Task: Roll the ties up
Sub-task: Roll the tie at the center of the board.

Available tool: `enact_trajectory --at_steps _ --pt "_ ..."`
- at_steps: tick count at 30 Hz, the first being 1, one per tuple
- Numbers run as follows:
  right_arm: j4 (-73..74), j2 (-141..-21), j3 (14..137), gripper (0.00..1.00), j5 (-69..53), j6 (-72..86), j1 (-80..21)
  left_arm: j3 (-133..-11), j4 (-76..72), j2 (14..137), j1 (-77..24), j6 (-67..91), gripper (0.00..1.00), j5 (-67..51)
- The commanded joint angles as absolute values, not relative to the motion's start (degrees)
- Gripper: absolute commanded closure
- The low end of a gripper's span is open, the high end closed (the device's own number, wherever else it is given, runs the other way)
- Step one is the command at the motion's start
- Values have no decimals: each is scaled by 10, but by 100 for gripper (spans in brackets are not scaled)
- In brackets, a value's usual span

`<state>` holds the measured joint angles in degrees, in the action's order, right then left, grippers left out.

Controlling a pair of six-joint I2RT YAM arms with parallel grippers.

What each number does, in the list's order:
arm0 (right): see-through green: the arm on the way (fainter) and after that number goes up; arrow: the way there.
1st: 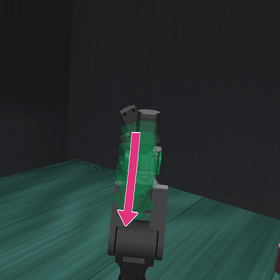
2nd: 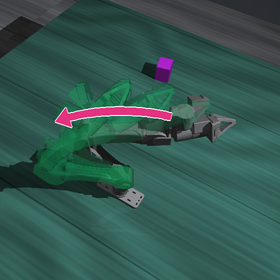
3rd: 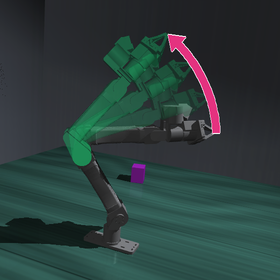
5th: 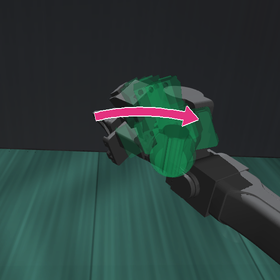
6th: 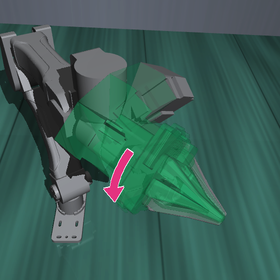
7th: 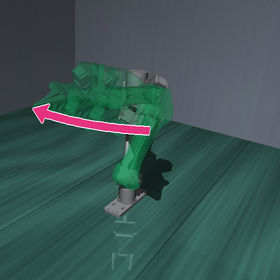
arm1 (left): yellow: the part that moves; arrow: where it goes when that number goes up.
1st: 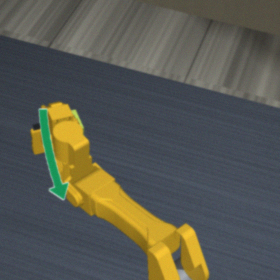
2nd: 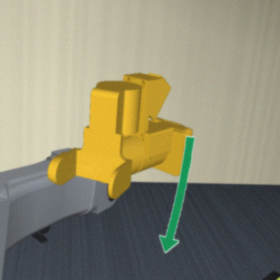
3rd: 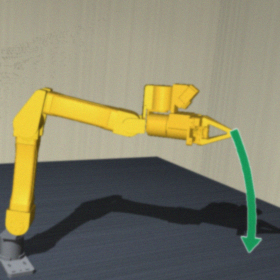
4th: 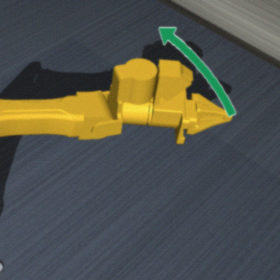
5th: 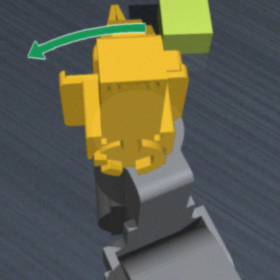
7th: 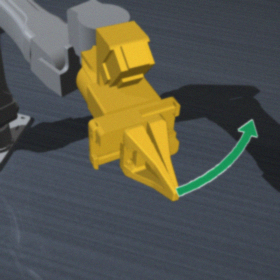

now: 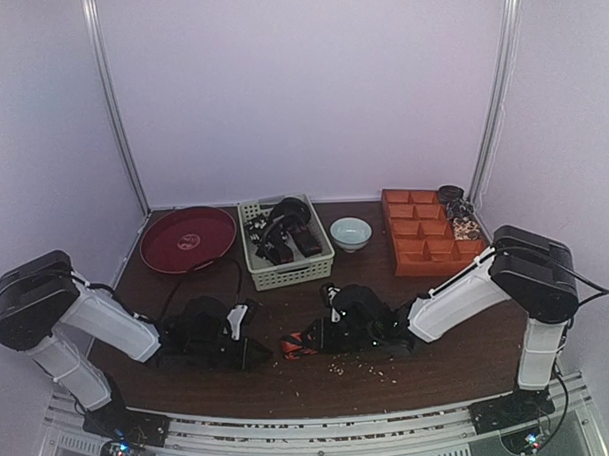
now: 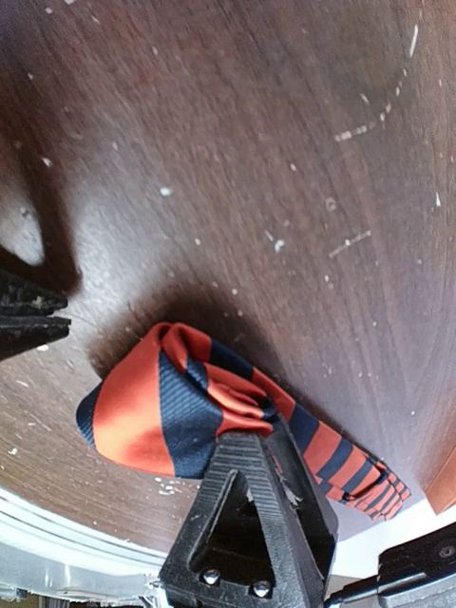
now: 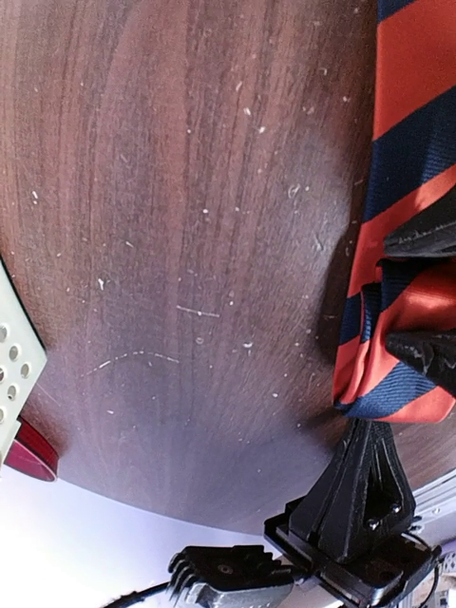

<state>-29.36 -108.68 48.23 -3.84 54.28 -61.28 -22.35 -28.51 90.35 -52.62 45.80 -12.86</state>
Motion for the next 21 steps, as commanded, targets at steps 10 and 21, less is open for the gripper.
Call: enact_trajectory --at_steps 10,21 --pt "-189 -1063 500 77 -9 486 -614 -241 -381 954 -528 472 100 -175" --pt "-193 -1059 491 77 -1 476 -608 -297 -376 966 -528 443 100 -197"
